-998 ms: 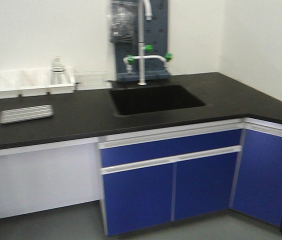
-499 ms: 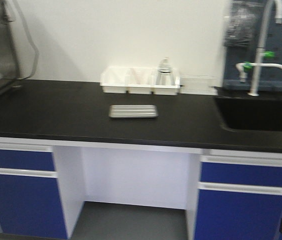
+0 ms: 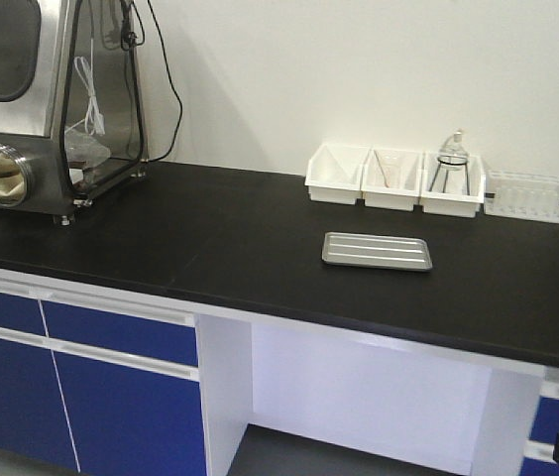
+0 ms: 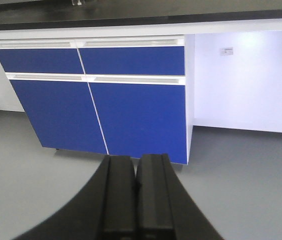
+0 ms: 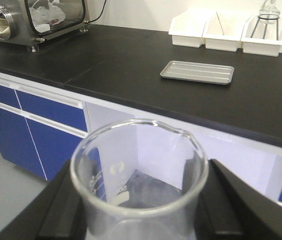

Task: Move beaker to silver tray on left bench
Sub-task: 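Drive the base to the bench with the silver tray, beaker held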

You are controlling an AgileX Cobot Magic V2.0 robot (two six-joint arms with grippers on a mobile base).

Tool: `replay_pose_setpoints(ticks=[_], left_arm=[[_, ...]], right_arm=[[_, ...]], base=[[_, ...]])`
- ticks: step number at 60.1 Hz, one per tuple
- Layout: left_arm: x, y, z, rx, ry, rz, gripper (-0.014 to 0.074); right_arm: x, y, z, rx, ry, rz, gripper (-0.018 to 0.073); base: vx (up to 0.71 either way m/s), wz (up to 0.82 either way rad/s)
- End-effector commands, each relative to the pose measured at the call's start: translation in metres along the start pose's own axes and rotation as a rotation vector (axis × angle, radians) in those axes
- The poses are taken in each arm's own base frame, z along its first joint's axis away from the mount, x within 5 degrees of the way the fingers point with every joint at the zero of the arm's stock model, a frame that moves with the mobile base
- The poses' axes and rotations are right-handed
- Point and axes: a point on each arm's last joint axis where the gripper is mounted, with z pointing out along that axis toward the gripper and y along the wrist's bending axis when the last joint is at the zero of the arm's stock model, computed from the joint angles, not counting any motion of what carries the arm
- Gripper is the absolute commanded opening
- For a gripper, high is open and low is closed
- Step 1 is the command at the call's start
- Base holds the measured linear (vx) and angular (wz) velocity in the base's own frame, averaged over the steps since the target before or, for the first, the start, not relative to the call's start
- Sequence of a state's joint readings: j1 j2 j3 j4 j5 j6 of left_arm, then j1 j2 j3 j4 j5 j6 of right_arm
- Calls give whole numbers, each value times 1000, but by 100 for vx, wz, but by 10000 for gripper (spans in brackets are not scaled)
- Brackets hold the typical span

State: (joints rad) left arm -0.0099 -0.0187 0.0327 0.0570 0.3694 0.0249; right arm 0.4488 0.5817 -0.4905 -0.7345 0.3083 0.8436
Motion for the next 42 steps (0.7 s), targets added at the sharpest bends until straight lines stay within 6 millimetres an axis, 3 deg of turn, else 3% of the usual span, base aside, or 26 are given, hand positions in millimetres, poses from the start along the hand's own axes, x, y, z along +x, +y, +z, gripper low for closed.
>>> replay_pose_setpoints(ticks=[1, 42], left_arm=[[-1, -1, 2, 6, -62, -3, 1], [-1, -1, 2, 6, -62, -3, 1]], right_arm=[[-14, 4, -3, -41, -72, -16, -11], [-14, 4, -3, -41, -72, -16, -11]], base=[[39, 10], [41, 3]])
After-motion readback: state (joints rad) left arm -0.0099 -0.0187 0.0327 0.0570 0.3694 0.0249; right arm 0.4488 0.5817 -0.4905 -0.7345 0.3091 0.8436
